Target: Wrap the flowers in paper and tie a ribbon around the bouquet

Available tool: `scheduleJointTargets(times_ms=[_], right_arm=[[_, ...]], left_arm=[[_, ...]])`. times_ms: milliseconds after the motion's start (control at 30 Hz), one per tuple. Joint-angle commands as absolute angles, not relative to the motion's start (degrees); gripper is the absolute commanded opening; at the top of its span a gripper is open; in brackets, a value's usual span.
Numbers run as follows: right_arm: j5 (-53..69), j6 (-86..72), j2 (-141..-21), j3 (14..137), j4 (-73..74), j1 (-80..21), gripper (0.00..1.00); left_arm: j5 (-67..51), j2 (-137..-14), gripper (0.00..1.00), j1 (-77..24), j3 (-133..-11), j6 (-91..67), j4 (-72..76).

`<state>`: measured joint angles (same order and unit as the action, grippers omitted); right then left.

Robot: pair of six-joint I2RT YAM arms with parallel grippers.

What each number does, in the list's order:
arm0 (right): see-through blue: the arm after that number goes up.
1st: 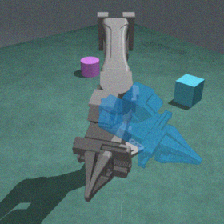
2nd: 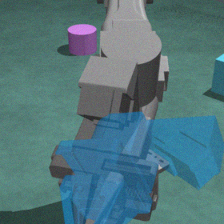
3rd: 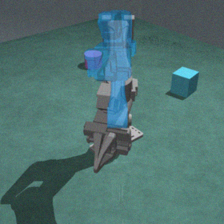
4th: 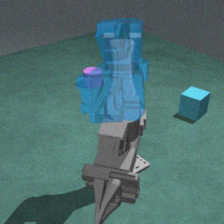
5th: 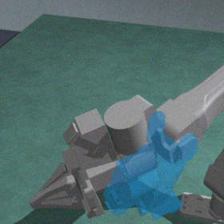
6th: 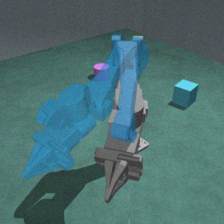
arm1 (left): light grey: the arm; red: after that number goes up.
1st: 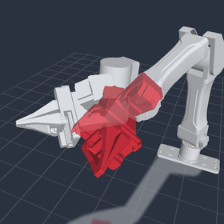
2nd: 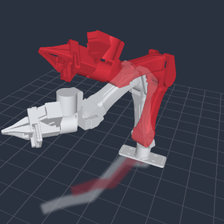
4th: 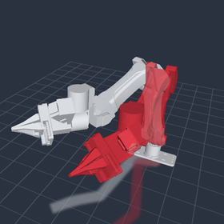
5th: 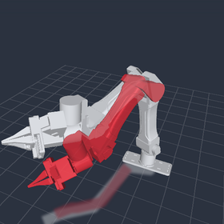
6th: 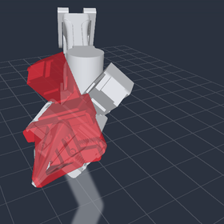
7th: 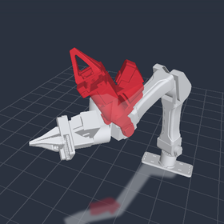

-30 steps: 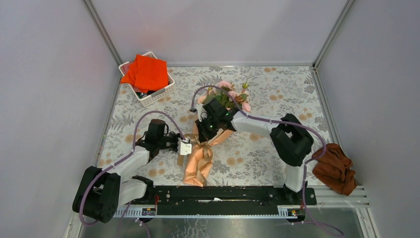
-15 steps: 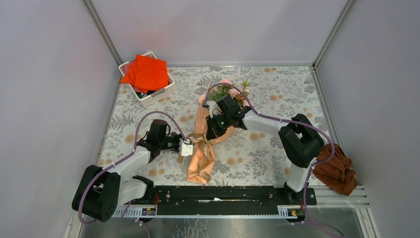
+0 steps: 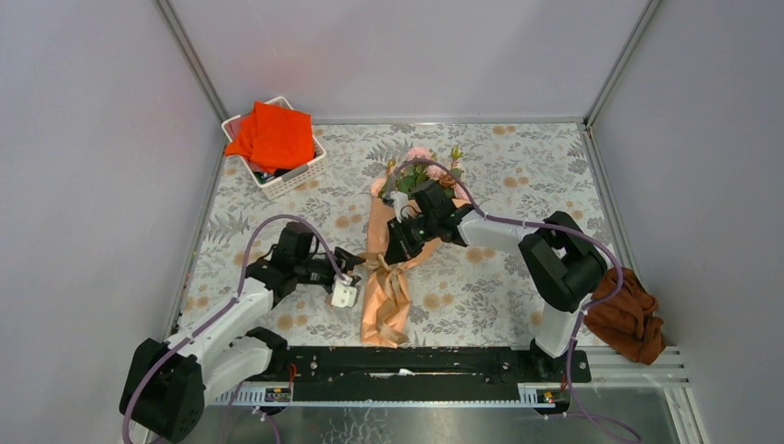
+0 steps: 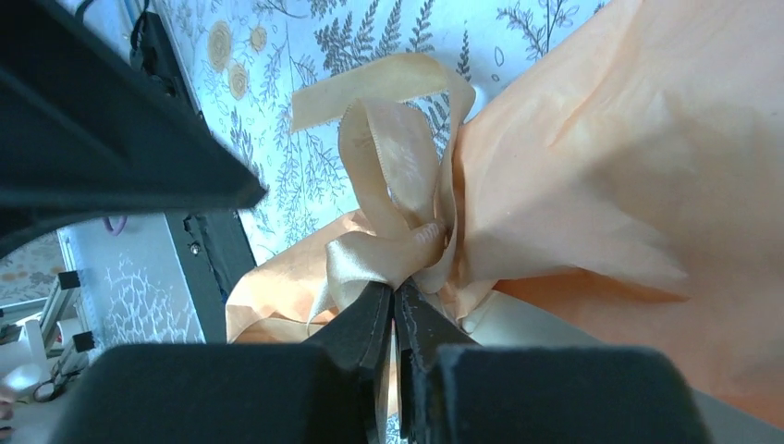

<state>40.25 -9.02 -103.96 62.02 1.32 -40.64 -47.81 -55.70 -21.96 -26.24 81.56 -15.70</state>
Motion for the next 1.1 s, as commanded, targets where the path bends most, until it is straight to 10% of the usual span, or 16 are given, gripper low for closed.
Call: scheduleJointTargets(times_ms=[0,500,767,1067], right_arm=[[45.1,-9.9,-101.4,60.4,-5.7,-38.5,0.1],[48.8,-12.3,-103.6,58.0,-10.7,-37.2,0.22],[41.8,-16.1,-96.6,54.1,-8.8,-36.9,0.37],[41.0,-27.5,-92.5,45.9,-25.5,-37.2,0.52]], left_arm=[[-50.9,-58.4,0.49,-27.8,-26.7,86.0,-19.9],[-42.6,-67.4,0.47,-36.8,-23.6,73.2,5.4],[-43.1,-66.6,0.01,-37.4,-22.4,75.0,4.5],[-37.7,-62.6,0.0,-37.0,-22.1,68.3,3.2]])
